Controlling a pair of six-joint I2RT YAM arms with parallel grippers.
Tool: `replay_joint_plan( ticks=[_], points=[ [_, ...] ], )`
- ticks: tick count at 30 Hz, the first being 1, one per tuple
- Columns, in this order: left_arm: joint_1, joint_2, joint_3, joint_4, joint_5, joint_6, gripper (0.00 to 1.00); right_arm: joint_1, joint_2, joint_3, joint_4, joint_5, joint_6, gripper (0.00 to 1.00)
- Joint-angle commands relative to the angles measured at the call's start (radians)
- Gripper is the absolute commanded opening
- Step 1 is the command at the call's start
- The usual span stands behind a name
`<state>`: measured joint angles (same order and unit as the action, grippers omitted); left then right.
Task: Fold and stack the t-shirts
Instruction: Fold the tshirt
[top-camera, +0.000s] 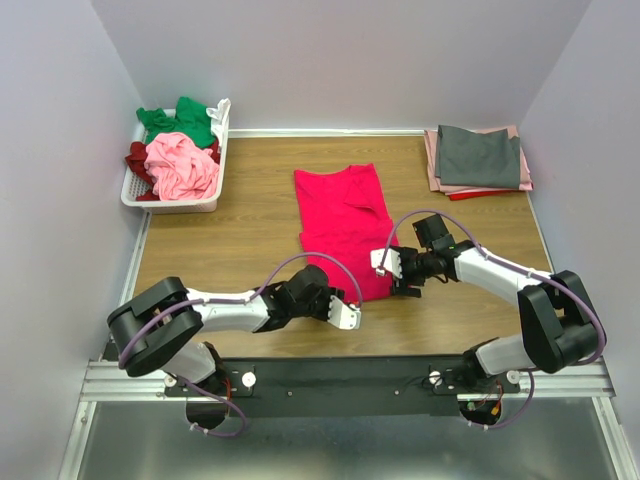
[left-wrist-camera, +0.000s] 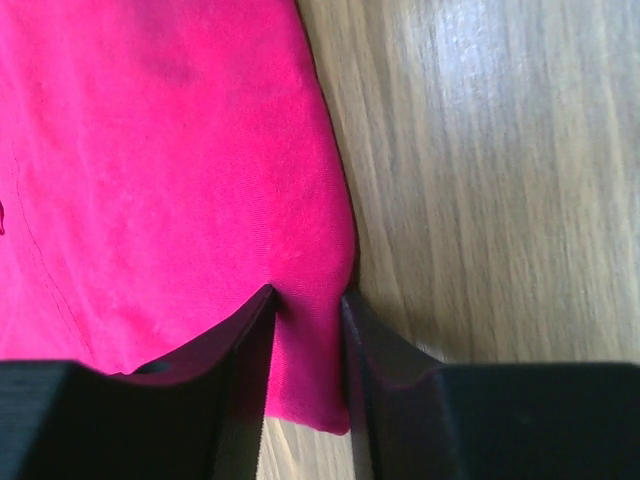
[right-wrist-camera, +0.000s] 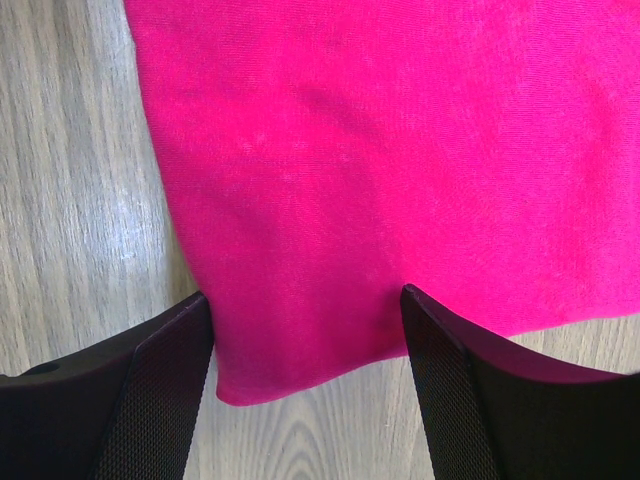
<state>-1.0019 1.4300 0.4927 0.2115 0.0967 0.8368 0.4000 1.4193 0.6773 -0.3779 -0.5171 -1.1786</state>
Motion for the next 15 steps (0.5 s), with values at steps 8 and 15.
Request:
replay_joint_plan(
  ticks=[8,15],
  points=[
    [0.017,0.047,0.01,-0.069,-0.002,-0.012,0.0,0.007,0.009,-0.048,-0.007,0.046,-0.018,0.71],
    [0.017,0.015,0.013,-0.075,0.026,-0.008,0.0,0.005,0.009,-0.071,-0.021,0.048,-0.039,0.7]
  ],
)
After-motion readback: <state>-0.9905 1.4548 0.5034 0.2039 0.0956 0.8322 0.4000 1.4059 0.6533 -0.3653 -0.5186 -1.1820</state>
